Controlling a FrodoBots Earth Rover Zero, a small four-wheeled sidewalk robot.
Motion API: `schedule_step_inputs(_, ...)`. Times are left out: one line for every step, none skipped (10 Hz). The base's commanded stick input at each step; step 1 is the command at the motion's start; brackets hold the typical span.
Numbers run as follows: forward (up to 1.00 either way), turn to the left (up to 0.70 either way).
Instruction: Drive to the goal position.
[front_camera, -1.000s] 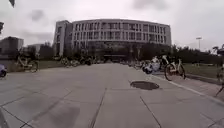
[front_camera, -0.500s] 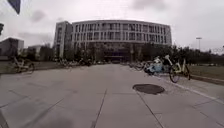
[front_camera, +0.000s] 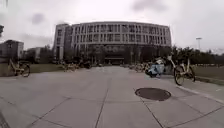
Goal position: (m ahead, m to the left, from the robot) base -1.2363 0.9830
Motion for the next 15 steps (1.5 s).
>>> schedule_step_inputs(0.6, 0.01)
schedule_step_inputs(0.6, 0.01)
schedule_step_inputs(0.6, 0.01)
schedule_step_inputs(0.6, 0.01)
schedule_step_inputs(0.6, 0.01)
schedule_step_inputs(0.6, 0.01)
schedule_step_inputs(0.6, 0.01)
schedule_step_inputs(0.6, 0.01)
schedule_step_inputs(0.6, 0.01)
schedule_step_inputs(0.6, 0.01)
schedule_step_inputs(0.6, 0.01)
schedule_step_inputs(0.6, 0.01)
schedule_step_inputs(0.6, 0.01)
schedule_step_inputs(0.6, 0.01)
schedule_step_inputs(0.6, 0.01)
